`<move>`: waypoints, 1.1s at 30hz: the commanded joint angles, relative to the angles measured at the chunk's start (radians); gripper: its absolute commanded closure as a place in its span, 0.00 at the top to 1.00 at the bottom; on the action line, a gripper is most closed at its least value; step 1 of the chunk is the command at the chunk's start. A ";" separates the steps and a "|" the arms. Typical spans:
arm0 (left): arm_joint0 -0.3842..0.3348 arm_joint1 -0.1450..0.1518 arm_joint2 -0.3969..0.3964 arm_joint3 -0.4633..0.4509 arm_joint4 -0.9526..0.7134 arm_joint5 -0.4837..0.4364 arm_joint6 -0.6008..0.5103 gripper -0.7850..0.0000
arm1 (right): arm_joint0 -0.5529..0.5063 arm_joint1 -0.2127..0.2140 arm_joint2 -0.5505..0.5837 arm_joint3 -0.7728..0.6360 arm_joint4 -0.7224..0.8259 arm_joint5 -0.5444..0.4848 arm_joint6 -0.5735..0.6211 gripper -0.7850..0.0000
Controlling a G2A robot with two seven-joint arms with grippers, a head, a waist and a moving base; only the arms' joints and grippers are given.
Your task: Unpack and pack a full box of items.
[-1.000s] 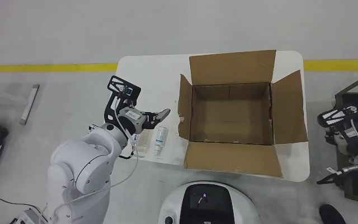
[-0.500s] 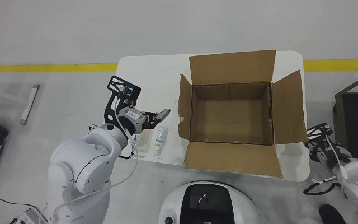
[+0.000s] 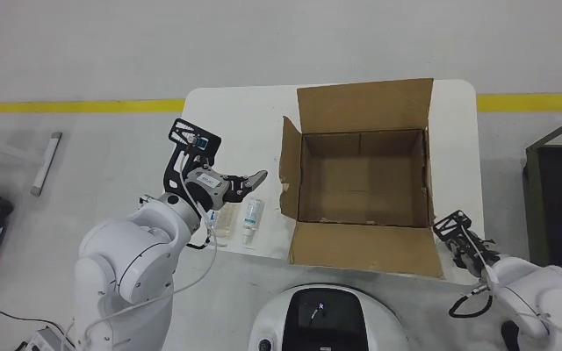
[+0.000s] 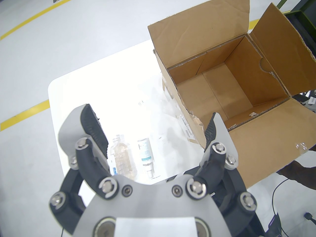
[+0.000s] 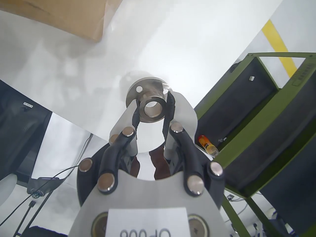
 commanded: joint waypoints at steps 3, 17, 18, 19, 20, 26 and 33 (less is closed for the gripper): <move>0.000 0.000 0.000 0.000 0.000 0.000 0.000 1.00 | -0.003 0.000 0.003 0.019 -0.001 0.015 -0.002 0.00; 0.000 0.000 0.000 0.000 0.000 0.000 0.000 1.00 | -0.024 0.002 0.024 0.034 0.039 0.029 -0.004 0.00; 0.000 0.000 0.000 0.000 0.000 0.000 0.000 1.00 | -0.024 0.002 0.023 0.034 0.039 0.028 -0.004 0.00; 0.000 0.000 0.000 0.000 0.000 0.000 0.000 1.00 | -0.024 0.002 0.023 0.036 0.039 0.027 -0.003 0.00; 0.000 0.000 0.000 0.000 0.000 0.000 0.000 1.00 | -0.023 0.003 0.022 0.036 0.039 0.027 -0.002 0.10; 0.000 0.000 0.000 0.000 0.000 0.000 0.000 1.00 | -0.020 0.004 0.025 0.047 0.062 0.026 -0.003 0.41; 0.000 0.000 0.000 0.000 0.000 0.000 0.000 1.00 | -0.021 0.006 0.040 0.035 0.080 0.021 -0.014 0.43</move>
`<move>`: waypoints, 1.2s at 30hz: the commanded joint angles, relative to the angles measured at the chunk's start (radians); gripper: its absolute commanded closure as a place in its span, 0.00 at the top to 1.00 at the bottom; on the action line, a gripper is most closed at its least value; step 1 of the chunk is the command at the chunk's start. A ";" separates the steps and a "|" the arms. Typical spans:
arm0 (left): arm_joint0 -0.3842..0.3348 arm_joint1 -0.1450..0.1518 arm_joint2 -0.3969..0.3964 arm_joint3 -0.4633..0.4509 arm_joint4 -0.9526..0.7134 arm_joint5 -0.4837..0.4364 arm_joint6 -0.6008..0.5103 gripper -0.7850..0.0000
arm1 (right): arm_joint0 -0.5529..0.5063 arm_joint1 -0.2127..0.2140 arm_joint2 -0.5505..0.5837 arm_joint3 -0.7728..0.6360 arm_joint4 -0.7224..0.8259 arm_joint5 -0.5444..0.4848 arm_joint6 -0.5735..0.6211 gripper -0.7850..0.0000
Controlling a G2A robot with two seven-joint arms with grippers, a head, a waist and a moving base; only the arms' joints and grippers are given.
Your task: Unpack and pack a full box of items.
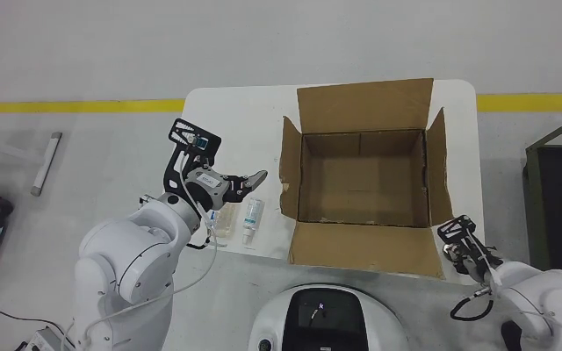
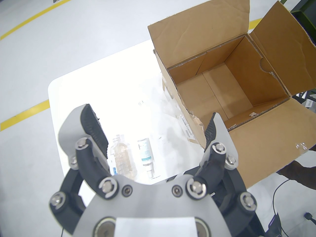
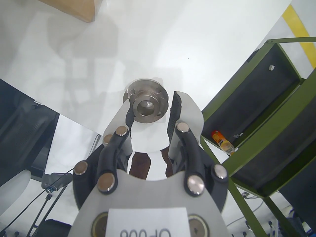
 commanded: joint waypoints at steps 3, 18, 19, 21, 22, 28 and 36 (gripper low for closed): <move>0.000 0.000 0.000 0.000 0.000 0.000 0.000 1.00 | -0.007 0.002 0.044 -0.046 0.044 -0.001 0.000 0.46; 0.000 0.000 0.000 0.000 0.000 0.000 0.000 1.00 | -0.033 -0.001 0.539 -0.228 0.620 0.001 -0.145 0.00; 0.000 0.000 0.000 0.000 0.000 0.000 0.000 1.00 | -0.029 0.000 0.559 -0.245 0.649 0.005 -0.153 0.00; 0.000 0.000 0.000 0.000 0.000 0.000 0.000 1.00 | -0.013 0.003 0.584 -0.289 0.694 0.010 -0.169 0.00; 0.000 0.000 0.000 0.000 0.000 0.000 0.000 1.00 | 0.003 0.007 0.588 -0.290 0.716 0.004 -0.180 0.00; 0.000 0.000 0.000 0.000 0.000 0.000 0.000 1.00 | 0.151 0.054 0.448 -0.290 0.745 -0.077 -0.150 0.00; 0.000 0.000 0.000 0.000 0.000 0.000 0.000 1.00 | 0.397 0.102 0.048 -0.290 0.588 -0.017 -0.064 0.00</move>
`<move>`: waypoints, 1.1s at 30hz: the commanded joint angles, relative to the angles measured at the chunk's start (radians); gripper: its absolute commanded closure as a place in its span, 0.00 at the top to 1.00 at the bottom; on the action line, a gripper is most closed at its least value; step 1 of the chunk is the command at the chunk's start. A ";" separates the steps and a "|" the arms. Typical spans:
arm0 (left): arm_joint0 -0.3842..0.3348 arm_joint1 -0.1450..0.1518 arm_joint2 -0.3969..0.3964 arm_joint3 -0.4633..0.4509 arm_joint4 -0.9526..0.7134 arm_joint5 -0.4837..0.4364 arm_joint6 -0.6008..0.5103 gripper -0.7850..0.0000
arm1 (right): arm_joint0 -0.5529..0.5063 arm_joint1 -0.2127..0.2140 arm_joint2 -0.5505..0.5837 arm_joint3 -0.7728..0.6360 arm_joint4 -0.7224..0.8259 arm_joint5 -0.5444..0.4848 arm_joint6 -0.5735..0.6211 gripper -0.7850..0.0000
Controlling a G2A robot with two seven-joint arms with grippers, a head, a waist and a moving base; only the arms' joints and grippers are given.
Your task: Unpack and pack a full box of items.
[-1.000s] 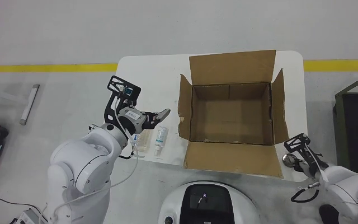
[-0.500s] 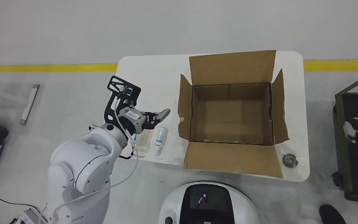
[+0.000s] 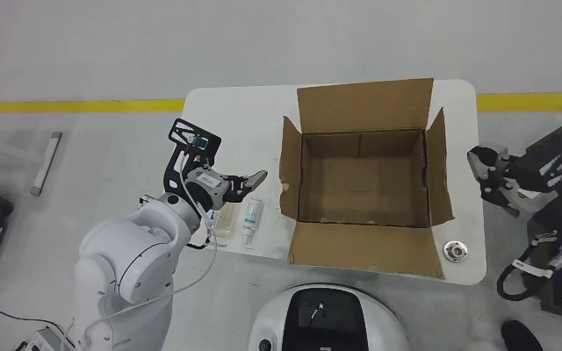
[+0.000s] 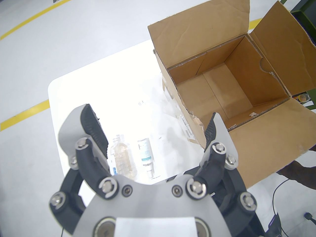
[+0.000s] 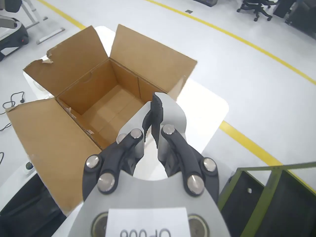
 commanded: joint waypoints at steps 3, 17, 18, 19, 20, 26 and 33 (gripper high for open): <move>0.000 0.000 0.000 0.000 0.000 0.000 0.000 1.00 | 0.094 0.008 -0.197 0.000 -0.080 0.044 0.050 0.00; 0.000 0.000 0.000 0.000 0.000 0.000 0.000 1.00 | 0.135 0.014 -0.387 0.056 -0.320 0.206 0.194 0.00; 0.000 0.000 0.000 0.000 0.000 0.000 0.000 1.00 | 0.124 0.015 -0.371 0.065 -0.319 0.210 0.189 0.00; 0.000 0.000 0.000 0.000 0.000 0.000 0.000 1.00 | 0.110 0.016 -0.356 0.073 -0.321 0.208 0.185 0.00; 0.000 0.000 0.000 0.000 0.000 0.000 0.000 1.00 | 0.095 0.016 -0.341 0.082 -0.319 0.207 0.178 0.00; 0.000 0.000 0.000 0.000 0.000 0.000 0.000 1.00 | 0.010 0.019 -0.270 0.118 -0.309 0.188 0.114 0.00; 0.000 0.000 0.000 0.000 0.000 0.000 0.000 1.00 | -0.069 0.016 -0.202 0.150 -0.268 0.187 -0.034 0.00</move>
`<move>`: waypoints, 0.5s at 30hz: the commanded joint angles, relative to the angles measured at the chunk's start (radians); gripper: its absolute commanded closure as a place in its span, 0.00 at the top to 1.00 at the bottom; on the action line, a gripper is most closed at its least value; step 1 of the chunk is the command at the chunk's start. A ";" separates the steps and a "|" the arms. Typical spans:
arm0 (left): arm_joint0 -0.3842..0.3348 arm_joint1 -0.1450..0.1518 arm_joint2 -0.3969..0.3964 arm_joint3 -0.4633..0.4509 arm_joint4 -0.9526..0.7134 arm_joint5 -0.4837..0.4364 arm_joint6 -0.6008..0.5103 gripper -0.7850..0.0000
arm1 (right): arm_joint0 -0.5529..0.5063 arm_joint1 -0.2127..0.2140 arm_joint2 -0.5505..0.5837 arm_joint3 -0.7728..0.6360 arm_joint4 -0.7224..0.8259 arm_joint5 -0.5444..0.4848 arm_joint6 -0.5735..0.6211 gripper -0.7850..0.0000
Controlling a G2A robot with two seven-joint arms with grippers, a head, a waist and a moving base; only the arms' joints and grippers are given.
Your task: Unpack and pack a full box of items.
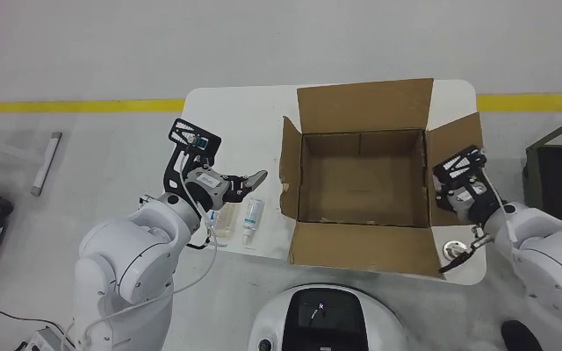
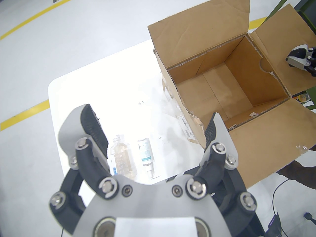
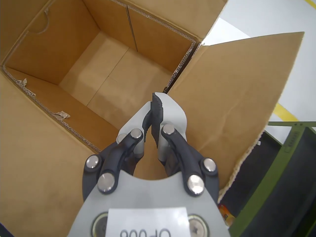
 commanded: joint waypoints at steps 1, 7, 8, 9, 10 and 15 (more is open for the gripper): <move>0.000 0.000 0.000 0.000 0.000 0.000 0.000 1.00 | -0.015 -0.002 0.020 0.006 0.032 0.006 -0.057 0.00; 0.000 0.000 0.000 0.000 0.000 0.000 0.000 1.00 | -0.059 -0.009 0.129 -0.014 0.175 -0.042 -0.258 0.00; 0.000 0.000 0.000 0.000 0.000 0.000 0.000 1.00 | -0.065 -0.010 0.152 -0.019 0.211 -0.057 -0.297 0.00; 0.000 0.000 0.000 0.000 0.000 0.000 0.000 1.00 | -0.073 -0.011 0.176 -0.020 0.239 -0.073 -0.328 0.00; 0.000 0.000 0.000 0.000 0.000 0.000 0.000 1.00 | -0.080 -0.013 0.202 -0.023 0.260 -0.087 -0.359 0.00; 0.000 0.000 0.000 0.000 0.000 0.000 0.000 1.00 | -0.129 -0.017 0.327 -0.018 0.241 -0.082 -0.426 0.00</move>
